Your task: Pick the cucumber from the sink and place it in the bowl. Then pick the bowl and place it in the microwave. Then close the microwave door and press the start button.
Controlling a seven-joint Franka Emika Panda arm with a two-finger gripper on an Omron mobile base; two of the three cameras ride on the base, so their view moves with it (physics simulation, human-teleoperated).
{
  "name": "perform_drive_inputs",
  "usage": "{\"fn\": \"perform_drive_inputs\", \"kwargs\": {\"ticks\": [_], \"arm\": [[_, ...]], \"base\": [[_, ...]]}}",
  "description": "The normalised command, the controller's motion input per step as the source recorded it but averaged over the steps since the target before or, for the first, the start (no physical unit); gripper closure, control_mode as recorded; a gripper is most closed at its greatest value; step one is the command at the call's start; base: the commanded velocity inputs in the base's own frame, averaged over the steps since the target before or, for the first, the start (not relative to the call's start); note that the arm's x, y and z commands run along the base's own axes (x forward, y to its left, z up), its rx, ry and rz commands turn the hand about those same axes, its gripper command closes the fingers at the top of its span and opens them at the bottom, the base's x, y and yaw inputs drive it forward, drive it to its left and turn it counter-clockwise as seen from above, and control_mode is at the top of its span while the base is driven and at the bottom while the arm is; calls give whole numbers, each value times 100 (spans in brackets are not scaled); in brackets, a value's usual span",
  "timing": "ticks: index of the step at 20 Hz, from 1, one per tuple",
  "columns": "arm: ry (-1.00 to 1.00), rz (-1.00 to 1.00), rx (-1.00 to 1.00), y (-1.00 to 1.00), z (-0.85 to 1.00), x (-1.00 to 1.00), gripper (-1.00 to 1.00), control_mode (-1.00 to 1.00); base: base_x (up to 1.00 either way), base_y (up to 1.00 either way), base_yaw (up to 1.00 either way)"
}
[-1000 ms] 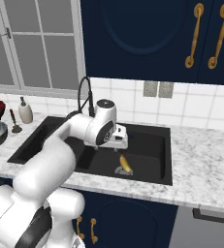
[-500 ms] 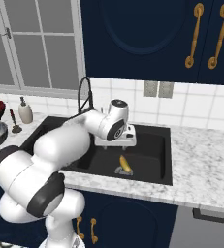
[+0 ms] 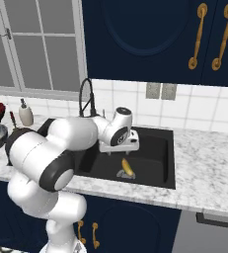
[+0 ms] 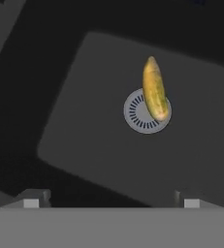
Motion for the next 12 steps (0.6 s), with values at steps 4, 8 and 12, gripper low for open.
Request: {"fn": "perform_drive_inputs", "kwargs": {"ticks": [4, 8, 12], "arm": [[4, 5, 0, -6, -38, 46, -100, -100], [6, 4, 0, -13, -36, 43, -100, -100], [1, 1, 0, -3, -36, 18, -100, -100]], "base": [[0, 0, 0], [0, 0, 0], [0, 0, 0]]}}
